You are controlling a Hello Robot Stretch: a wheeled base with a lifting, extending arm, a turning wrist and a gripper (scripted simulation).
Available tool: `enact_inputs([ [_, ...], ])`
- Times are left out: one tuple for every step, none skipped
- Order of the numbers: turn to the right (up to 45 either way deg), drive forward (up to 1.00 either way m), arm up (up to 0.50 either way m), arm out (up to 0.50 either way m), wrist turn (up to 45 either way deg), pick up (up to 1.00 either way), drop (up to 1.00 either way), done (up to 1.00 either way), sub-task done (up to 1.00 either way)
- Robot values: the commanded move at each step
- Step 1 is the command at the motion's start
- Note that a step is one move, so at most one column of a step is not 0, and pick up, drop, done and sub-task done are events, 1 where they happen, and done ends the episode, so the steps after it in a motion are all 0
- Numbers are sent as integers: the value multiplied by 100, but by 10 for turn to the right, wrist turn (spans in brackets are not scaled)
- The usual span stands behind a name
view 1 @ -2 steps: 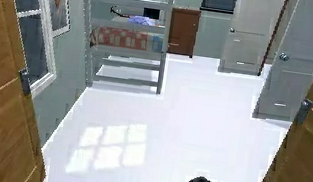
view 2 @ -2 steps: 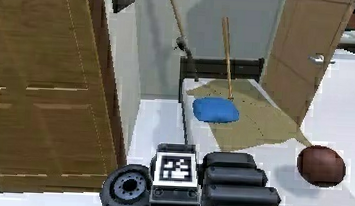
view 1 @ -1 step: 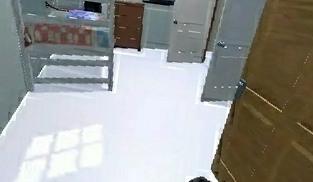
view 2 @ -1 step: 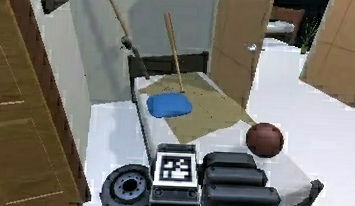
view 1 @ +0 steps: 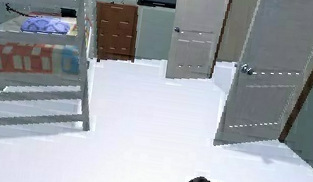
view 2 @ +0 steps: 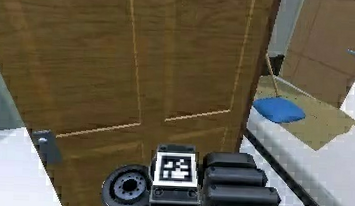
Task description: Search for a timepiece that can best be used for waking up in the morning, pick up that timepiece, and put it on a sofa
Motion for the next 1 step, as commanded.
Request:
enact_inputs([
  [0,100,0,0,0,0,0,0,0],
])
